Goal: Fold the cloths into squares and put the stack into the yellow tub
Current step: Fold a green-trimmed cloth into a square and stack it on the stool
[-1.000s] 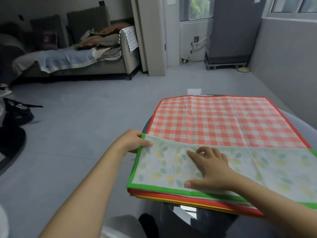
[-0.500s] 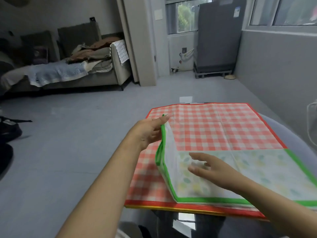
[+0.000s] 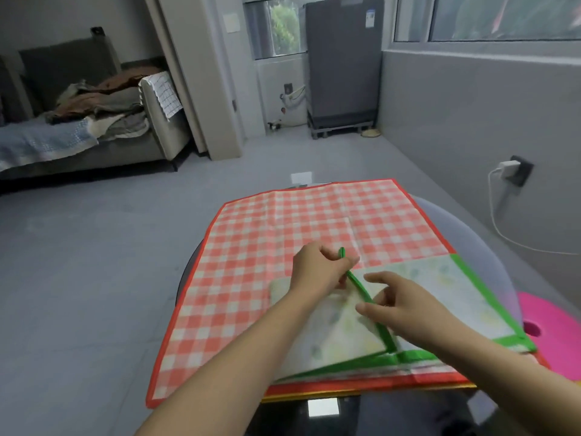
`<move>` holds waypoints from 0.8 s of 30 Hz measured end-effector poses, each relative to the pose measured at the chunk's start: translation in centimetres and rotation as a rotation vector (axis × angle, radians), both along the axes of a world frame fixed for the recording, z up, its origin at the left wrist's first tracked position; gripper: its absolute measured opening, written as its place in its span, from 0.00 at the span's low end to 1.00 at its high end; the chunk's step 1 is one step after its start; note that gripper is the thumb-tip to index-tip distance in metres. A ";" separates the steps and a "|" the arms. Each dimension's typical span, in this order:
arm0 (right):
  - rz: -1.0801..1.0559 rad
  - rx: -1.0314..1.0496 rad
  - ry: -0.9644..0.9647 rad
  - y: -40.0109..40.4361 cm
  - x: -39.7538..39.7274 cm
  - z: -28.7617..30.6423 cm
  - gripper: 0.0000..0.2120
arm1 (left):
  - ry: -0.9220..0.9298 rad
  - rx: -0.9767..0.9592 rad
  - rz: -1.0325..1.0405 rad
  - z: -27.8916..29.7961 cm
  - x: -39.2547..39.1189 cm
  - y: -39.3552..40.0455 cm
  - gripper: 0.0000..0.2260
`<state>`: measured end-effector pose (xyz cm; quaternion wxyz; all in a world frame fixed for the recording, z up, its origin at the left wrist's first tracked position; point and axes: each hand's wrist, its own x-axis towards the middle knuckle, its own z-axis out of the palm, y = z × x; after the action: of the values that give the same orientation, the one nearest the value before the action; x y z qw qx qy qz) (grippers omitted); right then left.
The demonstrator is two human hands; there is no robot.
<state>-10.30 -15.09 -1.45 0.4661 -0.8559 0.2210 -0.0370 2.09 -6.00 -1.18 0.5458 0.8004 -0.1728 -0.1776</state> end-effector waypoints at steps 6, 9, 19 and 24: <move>0.004 -0.163 0.070 0.4 -0.3 -1.9 0.25 | -0.289 0.265 -0.141 -3.2 0.2 -0.9 0.07; 0.010 -0.216 0.067 0.4 -0.5 -2.5 0.24 | -0.429 0.394 -0.199 -3.9 0.8 -0.8 0.07; 0.029 -0.441 0.116 -1.9 0.9 -2.4 0.24 | -0.425 0.409 -0.184 -3.5 1.3 1.3 0.09; -0.020 -0.526 -0.018 -4.5 2.9 -3.1 0.21 | -0.390 0.462 -0.202 -3.4 0.7 2.7 0.13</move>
<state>-7.38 -19.58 -4.50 0.2293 -0.9450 0.2079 -0.1053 2.78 -3.31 -4.54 0.2857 0.9009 -0.3080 -0.1085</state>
